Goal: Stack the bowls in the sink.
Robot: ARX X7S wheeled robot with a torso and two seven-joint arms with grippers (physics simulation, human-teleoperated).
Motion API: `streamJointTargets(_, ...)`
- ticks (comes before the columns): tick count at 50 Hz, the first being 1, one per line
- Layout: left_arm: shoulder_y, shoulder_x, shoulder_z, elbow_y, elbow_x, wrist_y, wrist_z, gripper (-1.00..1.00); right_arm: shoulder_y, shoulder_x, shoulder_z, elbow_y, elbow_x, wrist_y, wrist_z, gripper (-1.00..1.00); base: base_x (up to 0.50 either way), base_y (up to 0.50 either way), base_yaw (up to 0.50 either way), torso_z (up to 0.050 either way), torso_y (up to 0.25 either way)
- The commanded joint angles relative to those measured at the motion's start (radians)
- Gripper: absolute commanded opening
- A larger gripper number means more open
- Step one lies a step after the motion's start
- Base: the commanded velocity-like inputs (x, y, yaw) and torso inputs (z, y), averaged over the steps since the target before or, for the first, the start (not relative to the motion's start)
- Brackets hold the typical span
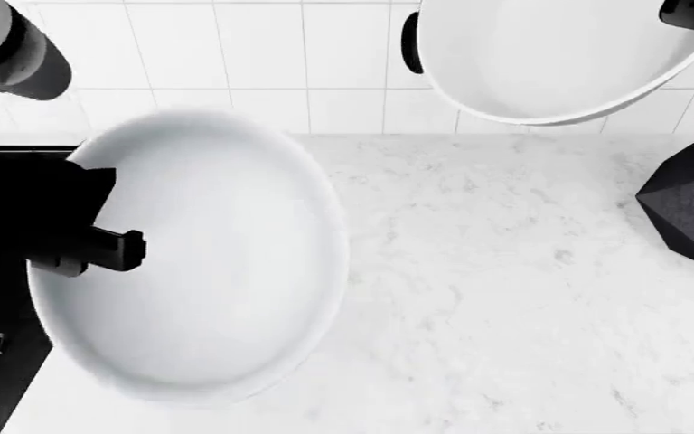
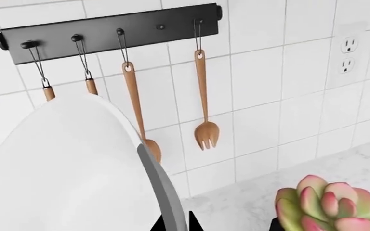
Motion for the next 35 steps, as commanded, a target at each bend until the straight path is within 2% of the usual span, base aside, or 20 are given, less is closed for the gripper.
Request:
streamJointTargets(1,-0.118,-0.053,-0.069,-0.043,-0.017,-0.005,-0.055,-1.00,0.006,0.001,0.012,-0.030,-0.088,-0.003,-0.044,-1.00,0.00,0.00,0.00,0.000,0.000)
streamJointTargets(8,-0.181,-0.057,-0.086,-0.088,-0.031,-0.045,-0.092,-1.00,-0.032,0.017,0.040,-0.052,-0.062,-0.056,-0.078,-1.00,0.00,0.00,0.00,0.000,0.000)
streamJointTargets(17,-0.291,-0.016,-0.067,-0.175,-0.103,-0.139,-0.185,-1.00,-0.032,0.008,0.042,-0.063,-0.071,-0.054,-0.089,-1.00,0.00,0.00,0.00,0.000,0.001)
streamJointTargets(35,-0.355,-0.009,-0.063,-0.223,-0.136,-0.194,-0.243,-1.00,0.005,0.011,0.064,-0.105,-0.188,-0.049,-0.133,-1.00,0.00,0.00,0.00,0.000,0.001)
